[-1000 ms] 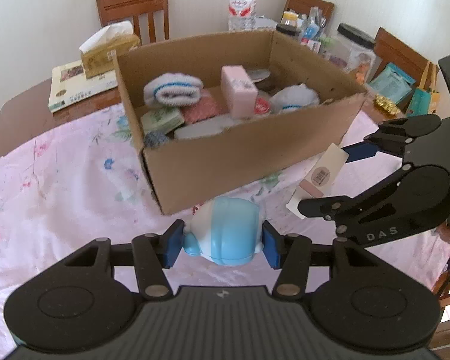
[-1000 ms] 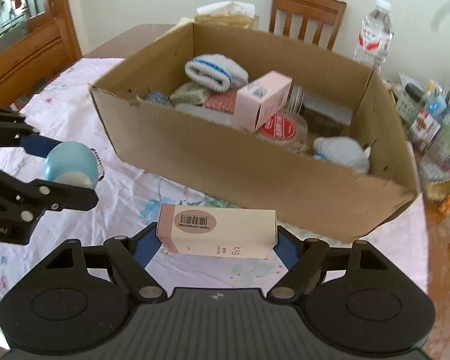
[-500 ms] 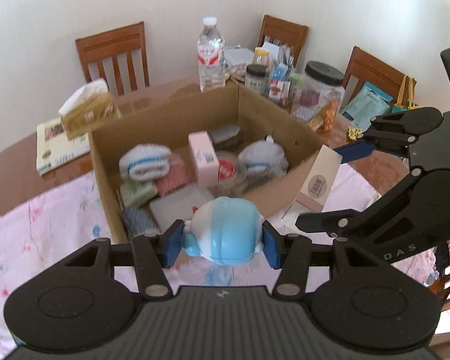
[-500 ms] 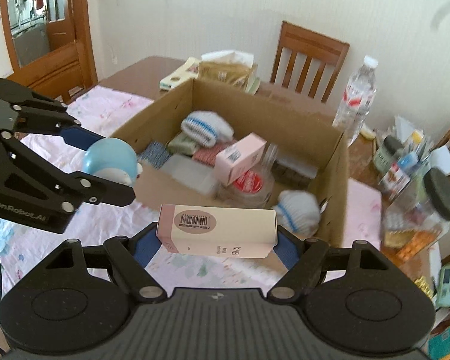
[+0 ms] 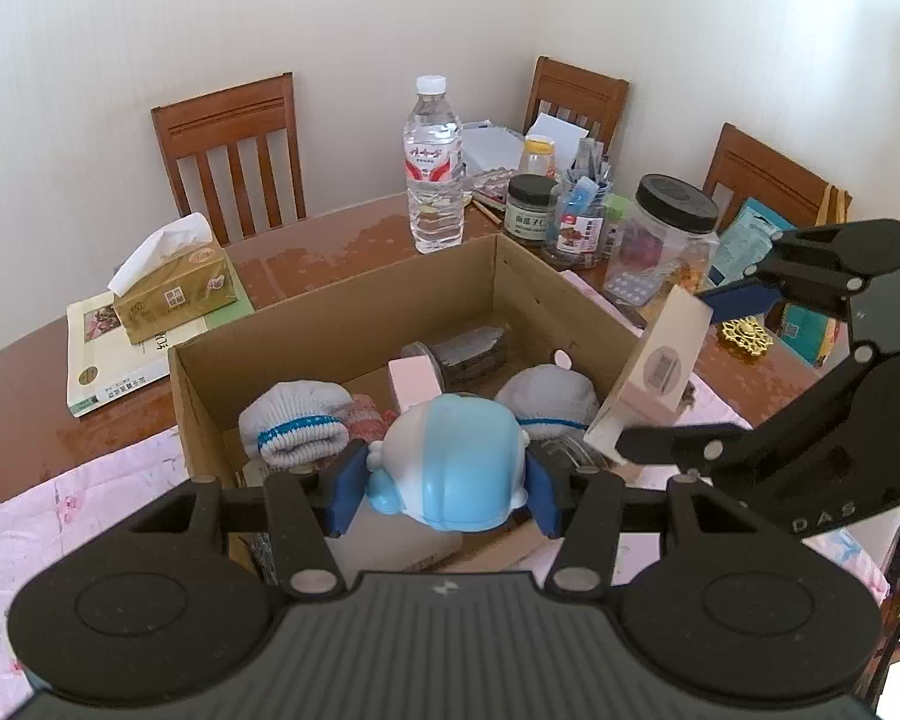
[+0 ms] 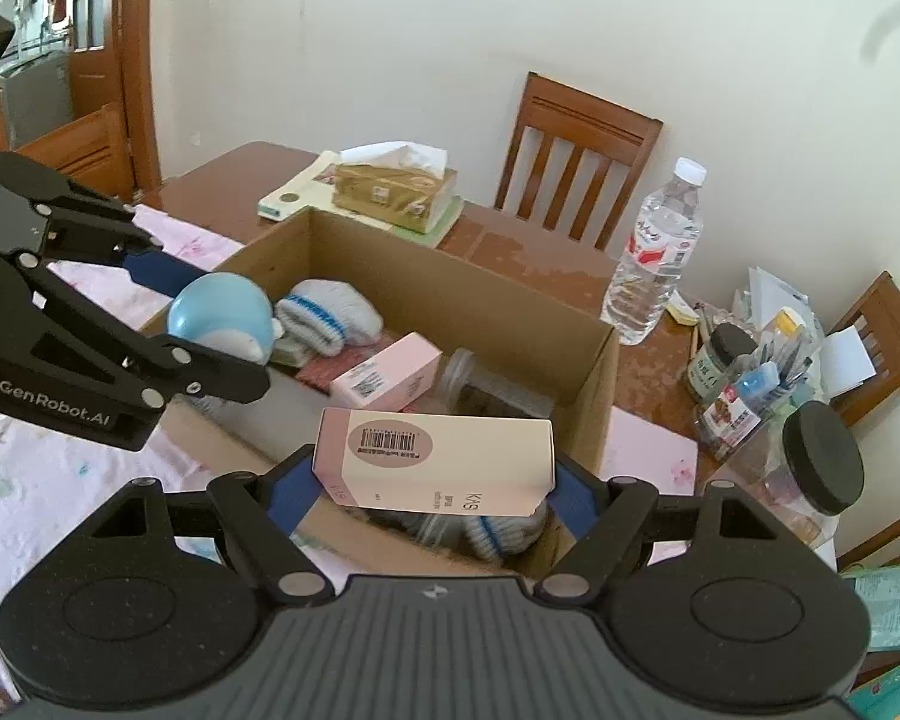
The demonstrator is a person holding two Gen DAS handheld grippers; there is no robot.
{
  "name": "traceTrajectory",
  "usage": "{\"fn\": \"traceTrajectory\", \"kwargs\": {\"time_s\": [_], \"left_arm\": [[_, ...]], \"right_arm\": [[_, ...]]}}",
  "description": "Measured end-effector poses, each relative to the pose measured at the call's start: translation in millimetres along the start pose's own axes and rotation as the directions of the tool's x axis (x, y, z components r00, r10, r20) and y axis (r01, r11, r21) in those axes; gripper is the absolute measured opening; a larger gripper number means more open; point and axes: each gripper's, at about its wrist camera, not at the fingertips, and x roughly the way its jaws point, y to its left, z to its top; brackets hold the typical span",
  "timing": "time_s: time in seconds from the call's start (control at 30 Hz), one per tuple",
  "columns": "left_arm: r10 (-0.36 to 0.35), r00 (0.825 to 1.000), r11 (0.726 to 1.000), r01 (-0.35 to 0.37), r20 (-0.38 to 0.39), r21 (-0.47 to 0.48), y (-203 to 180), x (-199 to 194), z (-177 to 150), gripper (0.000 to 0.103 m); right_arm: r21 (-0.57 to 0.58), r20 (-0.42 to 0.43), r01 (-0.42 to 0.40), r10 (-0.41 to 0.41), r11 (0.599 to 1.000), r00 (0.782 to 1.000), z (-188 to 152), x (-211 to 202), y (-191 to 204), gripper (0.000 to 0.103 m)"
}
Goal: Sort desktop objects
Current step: 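Carry cap and cream-pink box over the box and open both tools, then move left tool toward green C&S tissue pack on the tablecloth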
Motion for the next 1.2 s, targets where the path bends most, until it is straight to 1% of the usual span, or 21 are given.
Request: {"fn": "traceTrajectory", "kwargs": {"time_s": [0.13,0.17,0.2,0.23,0.37,0.47,0.5,0.6,0.77,1.0,1.2], "left_arm": [[0.028,1.000,1.000,-0.027,-0.011,0.005,4,12,3,0.055],[0.032,0.999,0.999,-0.032,-0.018,0.007,5,15,4,0.063],[0.036,0.999,0.999,-0.036,-0.024,0.007,6,18,4,0.075],[0.045,0.999,0.999,-0.045,-0.024,0.006,7,19,4,0.077],[0.062,0.998,0.998,-0.061,-0.019,0.024,5,20,6,0.079],[0.077,0.997,0.997,-0.077,-0.020,0.010,4,19,6,0.087],[0.079,0.997,0.997,-0.079,-0.018,0.005,3,18,5,0.090],[0.091,0.996,0.996,-0.091,-0.018,-0.001,-2,15,3,0.092],[0.112,0.993,0.994,-0.112,-0.025,-0.011,-18,9,-4,0.093],[0.106,0.994,0.994,-0.106,-0.018,-0.023,-54,-4,-20,0.093],[0.074,0.997,0.997,-0.074,-0.027,-0.024,-90,-5,-38,0.094]], "right_arm": [[0.016,-0.004,-0.004,0.004,1.000,1.000,6,11,-8,0.083],[0.015,-0.007,-0.003,0.003,1.000,1.000,7,14,-9,0.084],[0.014,-0.009,-0.003,0.003,1.000,1.000,8,16,-10,0.084],[0.012,-0.010,-0.006,0.006,1.000,1.000,9,19,-11,0.084],[0.006,-0.018,-0.005,0.005,1.000,1.000,9,25,-12,0.086],[0.008,-0.020,-0.012,0.012,1.000,1.000,5,25,-14,0.087],[0.010,-0.017,-0.014,0.015,1.000,1.000,3,24,-15,0.089],[0.020,-0.006,-0.020,0.020,1.000,1.000,-6,19,-18,0.096],[0.039,0.006,-0.036,0.036,0.999,0.999,-26,7,-26,0.101],[0.061,-0.011,-0.033,0.034,0.998,0.999,-64,-18,-38,0.103],[0.097,-0.032,-0.028,0.031,0.995,0.999,-105,-41,-47,0.103]]}}
